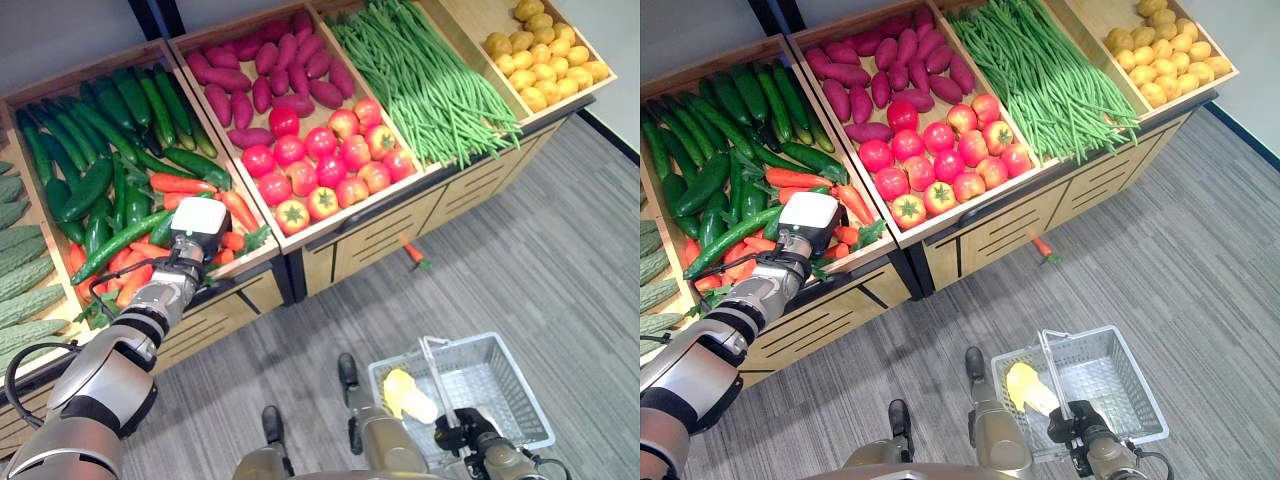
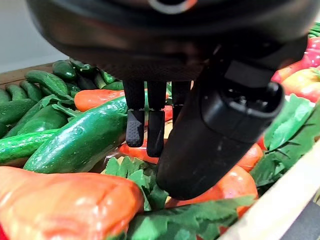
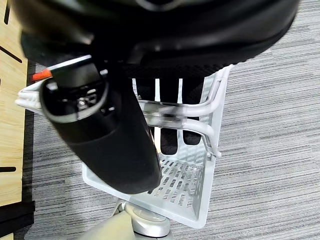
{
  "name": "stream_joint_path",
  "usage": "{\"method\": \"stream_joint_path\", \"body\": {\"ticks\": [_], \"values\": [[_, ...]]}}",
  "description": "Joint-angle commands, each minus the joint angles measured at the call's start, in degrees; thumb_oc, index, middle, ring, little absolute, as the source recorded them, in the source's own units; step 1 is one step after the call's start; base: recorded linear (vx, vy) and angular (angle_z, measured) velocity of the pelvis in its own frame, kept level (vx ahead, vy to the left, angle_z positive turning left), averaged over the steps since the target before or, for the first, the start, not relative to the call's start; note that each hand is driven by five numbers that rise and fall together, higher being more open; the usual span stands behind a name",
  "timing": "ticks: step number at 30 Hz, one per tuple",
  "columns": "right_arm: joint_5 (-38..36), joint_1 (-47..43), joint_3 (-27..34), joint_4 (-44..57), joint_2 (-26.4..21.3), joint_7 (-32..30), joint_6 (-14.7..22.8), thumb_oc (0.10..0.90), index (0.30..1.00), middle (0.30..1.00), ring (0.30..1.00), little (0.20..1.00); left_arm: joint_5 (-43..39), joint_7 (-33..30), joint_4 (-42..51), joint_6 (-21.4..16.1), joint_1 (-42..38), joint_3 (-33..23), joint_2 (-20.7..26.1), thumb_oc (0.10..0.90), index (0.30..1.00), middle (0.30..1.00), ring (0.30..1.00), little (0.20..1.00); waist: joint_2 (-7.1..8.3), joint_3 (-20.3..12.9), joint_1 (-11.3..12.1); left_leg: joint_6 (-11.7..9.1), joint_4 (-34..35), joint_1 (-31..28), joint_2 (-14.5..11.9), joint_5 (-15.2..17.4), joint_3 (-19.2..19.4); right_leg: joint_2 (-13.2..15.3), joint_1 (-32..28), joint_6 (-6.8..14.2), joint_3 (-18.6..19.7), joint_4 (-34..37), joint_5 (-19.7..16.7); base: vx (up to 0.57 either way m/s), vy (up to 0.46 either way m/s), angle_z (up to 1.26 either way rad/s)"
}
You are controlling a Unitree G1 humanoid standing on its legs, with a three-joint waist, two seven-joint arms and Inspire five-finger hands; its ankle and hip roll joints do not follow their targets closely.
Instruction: Get the vegetables into the basket
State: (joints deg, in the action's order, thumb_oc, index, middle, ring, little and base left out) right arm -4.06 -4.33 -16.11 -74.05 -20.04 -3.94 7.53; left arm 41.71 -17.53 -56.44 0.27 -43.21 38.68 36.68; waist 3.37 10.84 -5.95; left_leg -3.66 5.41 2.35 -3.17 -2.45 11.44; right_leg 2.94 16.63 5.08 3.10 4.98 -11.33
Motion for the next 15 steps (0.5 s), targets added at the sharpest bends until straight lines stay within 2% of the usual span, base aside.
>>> {"method": "stream_joint_path", "body": {"ticks": [1, 4, 9, 15], "values": [[-1.6, -1.0, -1.1, 0.9, -1.0, 0.1, 1.6, 0.400, 0.300, 0.300, 0.300, 0.300, 0.1, 3.9, -3.8, 0.1, 3.6, 0.5, -1.6, 0.400, 0.300, 0.300, 0.300, 0.300, -0.43, 0.6, -1.2, -0.8, -0.4, -0.6, -2.4, 1.5, -3.3, 4.6, -3.9, 4.8, 2.7, -0.4, 1.0, 0.00, 0.000, 0.00], [-1.3, -0.6, -0.5, 0.7, -1.0, 0.0, 1.5, 0.400, 0.300, 0.300, 0.300, 0.300, -1.3, 2.6, -1.2, 0.3, 3.8, -1.0, -0.7, 0.400, 0.300, 0.300, 0.300, 0.300, -0.44, 0.3, -1.0, -0.7, -0.4, -0.8, -2.3, 1.6, -3.4, 4.8, -4.3, 4.8, 2.5, -0.4, 1.0, 0.00, 0.000, 0.00], [-1.4, 0.6, 0.7, 1.0, -0.7, 0.0, 1.7, 0.400, 0.300, 0.300, 0.300, 0.300, -3.7, -0.1, 8.9, 0.1, 4.9, -5.4, 2.9, 0.400, 0.300, 0.300, 0.300, 0.300, -0.36, -0.3, -0.6, -0.7, -0.4, -1.1, -2.1, 1.7, -3.9, 5.0, -4.9, 4.9, 2.1, -0.3, 1.1, 0.00, -0.010, 0.04], [-1.8, 2.5, 2.9, 1.3, 0.1, 0.4, 1.9, 0.400, 0.300, 0.300, 0.300, 0.300, -6.6, -4.7, 30.9, -3.6, 11.5, -15.4, 7.9, 0.400, 0.300, 0.300, 0.300, 0.300, -0.02, -1.5, 0.2, -0.6, -0.4, -1.7, -2.0, 2.2, -4.7, 5.2, -6.1, 4.9, 1.4, -0.3, 1.6, 0.01, -0.013, 0.06]]}}
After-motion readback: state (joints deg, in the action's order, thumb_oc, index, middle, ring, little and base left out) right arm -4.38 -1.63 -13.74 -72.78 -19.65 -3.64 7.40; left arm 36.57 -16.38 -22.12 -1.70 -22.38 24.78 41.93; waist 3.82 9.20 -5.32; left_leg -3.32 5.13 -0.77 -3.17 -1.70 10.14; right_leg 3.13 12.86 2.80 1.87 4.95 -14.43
